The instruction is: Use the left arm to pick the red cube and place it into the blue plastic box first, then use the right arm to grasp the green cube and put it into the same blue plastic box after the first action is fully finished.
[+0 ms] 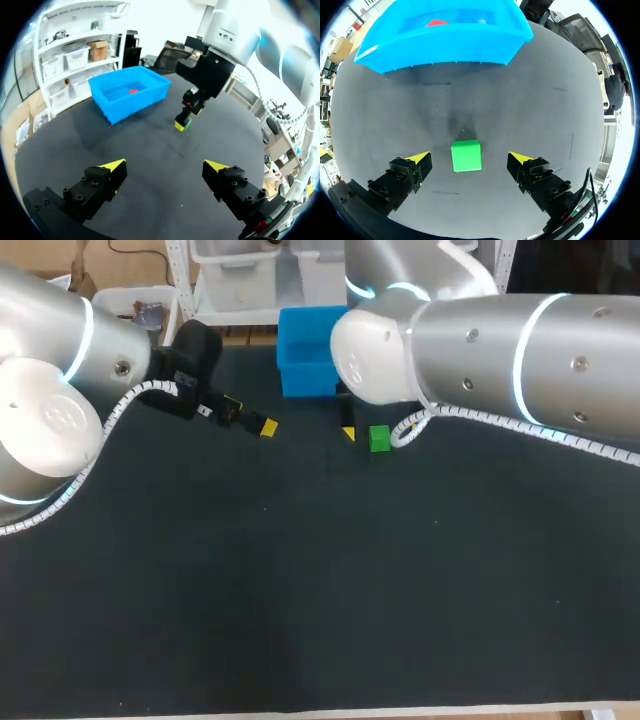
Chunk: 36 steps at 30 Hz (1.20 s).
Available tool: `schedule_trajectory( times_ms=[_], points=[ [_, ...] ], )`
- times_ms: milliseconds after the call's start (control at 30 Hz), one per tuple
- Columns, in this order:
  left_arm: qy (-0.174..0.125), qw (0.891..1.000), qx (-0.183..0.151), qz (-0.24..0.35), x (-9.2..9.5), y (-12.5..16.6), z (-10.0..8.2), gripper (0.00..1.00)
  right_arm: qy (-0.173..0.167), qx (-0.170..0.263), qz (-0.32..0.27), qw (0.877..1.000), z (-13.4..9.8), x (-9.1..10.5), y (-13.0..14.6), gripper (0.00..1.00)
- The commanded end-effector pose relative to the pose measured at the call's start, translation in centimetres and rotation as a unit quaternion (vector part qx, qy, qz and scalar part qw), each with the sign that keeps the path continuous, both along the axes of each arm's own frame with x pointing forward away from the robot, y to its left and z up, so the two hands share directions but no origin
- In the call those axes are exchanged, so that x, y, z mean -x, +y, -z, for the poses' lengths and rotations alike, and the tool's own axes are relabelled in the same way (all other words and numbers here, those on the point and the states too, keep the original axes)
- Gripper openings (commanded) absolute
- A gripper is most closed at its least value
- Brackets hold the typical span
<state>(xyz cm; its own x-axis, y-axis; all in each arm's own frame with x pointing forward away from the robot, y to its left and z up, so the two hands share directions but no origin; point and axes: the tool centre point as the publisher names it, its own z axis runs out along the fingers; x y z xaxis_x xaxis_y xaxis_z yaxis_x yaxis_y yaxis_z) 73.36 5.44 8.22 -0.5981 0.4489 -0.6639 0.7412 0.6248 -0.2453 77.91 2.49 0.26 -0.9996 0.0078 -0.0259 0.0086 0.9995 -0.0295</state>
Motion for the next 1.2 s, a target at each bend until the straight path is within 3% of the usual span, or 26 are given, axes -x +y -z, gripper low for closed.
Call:
schedule_trajectory(
  times_ms=[33, 567, 600, 633, 667, 700, 733, 1200],
  points=[
    [-0.002, 1.0, 0.003, 0.002, 0.0, 0.1, 0.1, 1.0, -0.061, -0.002, 0.001, 0.998, 0.5, 0.4, -0.2, 1.0],
    [-0.002, 1.0, 0.003, 0.002, 0.0, 0.1, 0.1, 1.0, -0.054, 0.009, 0.004, 0.998, 1.8, -0.4, 0.1, 1.0],
    [-0.002, 1.0, 0.003, 0.002, 0.0, 0.1, 0.1, 1.0, -0.054, 0.009, 0.004, 0.999, 1.9, -0.5, 0.1, 0.88],
    [-0.002, 1.0, 0.003, 0.002, 0.0, 0.1, 0.1, 1.0, -0.053, 0.009, 0.004, 0.999, 2.0, -0.5, 0.1, 0.36],
    [-0.002, 1.0, 0.003, 0.002, 0.0, 0.1, 0.1, 1.0, -0.053, 0.009, 0.004, 0.999, 2.1, -0.6, 0.1, 0.24],
    [-0.002, 1.0, 0.003, 0.002, 0.0, 0.1, 0.1, 1.0, -0.052, 0.009, 0.003, 0.999, 2.1, -0.6, 0.2, 0.04],
    [-0.002, 1.0, 0.003, 0.002, 0.0, 0.1, 0.1, 1.0, -0.052, 0.01, 0.003, 0.999, 2.1, -0.6, 0.2, 0.0],
    [-0.002, 1.0, 0.003, 0.002, 0.0, 0.1, 0.1, 1.0, -0.043, 0.016, -0.001, 0.999, 1.9, -0.4, 0.1, 0.0]
  ],
)
